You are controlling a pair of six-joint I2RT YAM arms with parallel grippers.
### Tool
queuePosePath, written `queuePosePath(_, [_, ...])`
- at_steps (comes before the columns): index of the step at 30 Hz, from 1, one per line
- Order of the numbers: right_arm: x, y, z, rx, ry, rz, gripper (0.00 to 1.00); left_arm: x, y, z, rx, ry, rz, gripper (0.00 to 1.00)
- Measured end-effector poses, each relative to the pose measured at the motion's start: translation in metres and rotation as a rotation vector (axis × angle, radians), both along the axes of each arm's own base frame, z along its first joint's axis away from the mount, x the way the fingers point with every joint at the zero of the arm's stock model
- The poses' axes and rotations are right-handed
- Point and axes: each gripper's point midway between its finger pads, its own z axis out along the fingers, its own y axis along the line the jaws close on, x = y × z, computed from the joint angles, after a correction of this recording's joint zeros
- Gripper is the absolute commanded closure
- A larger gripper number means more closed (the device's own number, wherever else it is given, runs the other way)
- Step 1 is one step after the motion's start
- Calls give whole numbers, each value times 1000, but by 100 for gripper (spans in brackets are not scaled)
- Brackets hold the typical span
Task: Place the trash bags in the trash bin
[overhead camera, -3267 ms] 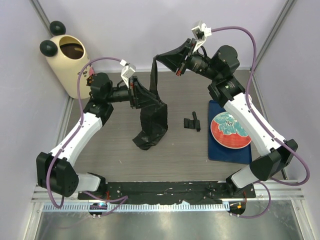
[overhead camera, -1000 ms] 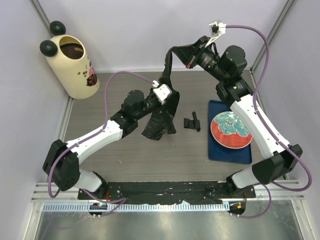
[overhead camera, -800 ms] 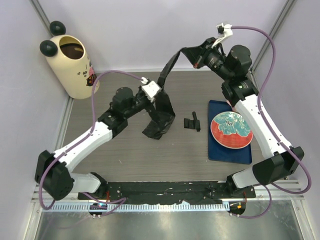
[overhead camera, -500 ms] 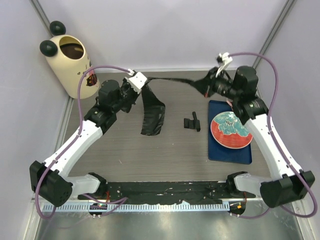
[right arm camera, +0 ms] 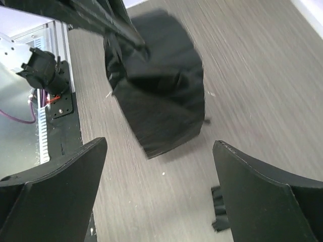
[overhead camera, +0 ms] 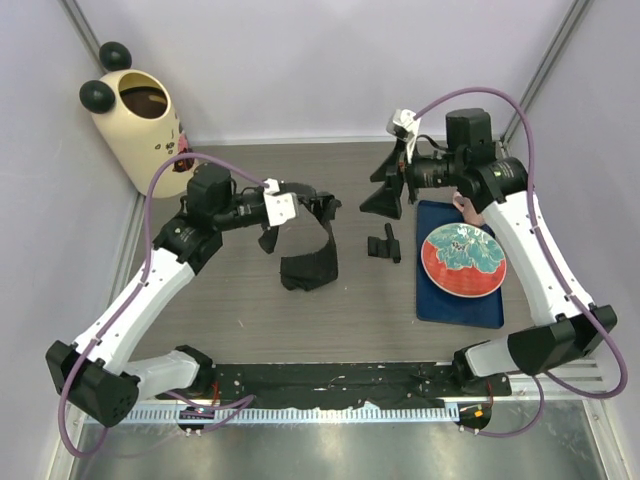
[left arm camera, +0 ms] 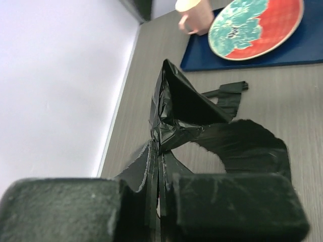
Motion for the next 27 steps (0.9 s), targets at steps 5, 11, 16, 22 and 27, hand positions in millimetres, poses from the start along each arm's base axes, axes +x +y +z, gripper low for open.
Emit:
queuePosePath(5, [-11,41,17,16,-71,143,6,-18,-13,3,26,10,-134,97])
queuePosePath(11, [-33,78,11,16,-89,289,27,-22,-21,4,40,18,-182,97])
queuePosePath(16, [-18,86,-6,-35,-120,275,64,-24,-22,3,42,28,-185,100])
queuePosePath(22, [8,87,-41,-125,-93,146,99,-10,-15,3,21,82,-70,100])
queuePosePath(27, [36,76,-41,-142,-188,-101,99,15,-7,-10,-8,217,158,100])
